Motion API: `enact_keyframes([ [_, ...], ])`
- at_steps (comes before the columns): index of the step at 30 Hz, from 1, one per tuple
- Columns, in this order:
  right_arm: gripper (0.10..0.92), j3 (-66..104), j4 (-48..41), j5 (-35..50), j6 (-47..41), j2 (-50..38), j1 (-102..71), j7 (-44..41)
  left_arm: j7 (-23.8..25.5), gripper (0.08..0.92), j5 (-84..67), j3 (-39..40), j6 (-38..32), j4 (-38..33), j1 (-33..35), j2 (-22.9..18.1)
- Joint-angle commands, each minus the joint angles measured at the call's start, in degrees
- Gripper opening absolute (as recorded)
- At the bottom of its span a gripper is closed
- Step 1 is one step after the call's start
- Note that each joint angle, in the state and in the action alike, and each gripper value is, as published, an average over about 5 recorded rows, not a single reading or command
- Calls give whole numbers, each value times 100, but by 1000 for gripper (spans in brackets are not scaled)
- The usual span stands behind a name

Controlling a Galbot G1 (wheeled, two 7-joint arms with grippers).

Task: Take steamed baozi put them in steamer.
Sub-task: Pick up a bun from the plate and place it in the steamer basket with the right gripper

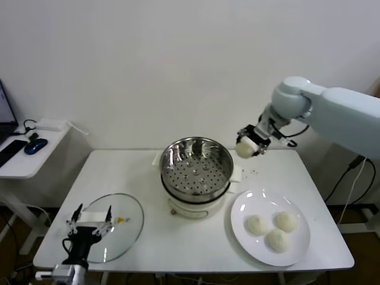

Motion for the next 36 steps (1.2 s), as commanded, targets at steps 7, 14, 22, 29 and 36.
enact_keyframes([
  [7,671,865,-1442,-2161,1318,2414,-826,43,79,823,1,-16,71,-77,-83,128],
  [14,665,945,-2200,-2456,1436,2798,-1397,71,75,823,-19,-42,42,-50,-73,156],
  [22,670,1149,-2636,-2901,1536,2905,-1862,137,69,823,-28,-50,-6,16,-25,179],
  [29,670,1337,-2915,-3247,1638,2984,-2132,193,112,823,-132,-65,91,-169,39,165],
  [36,678,1379,-2980,-3366,1647,3002,-2306,201,114,823,-105,-72,95,-185,13,153],
])
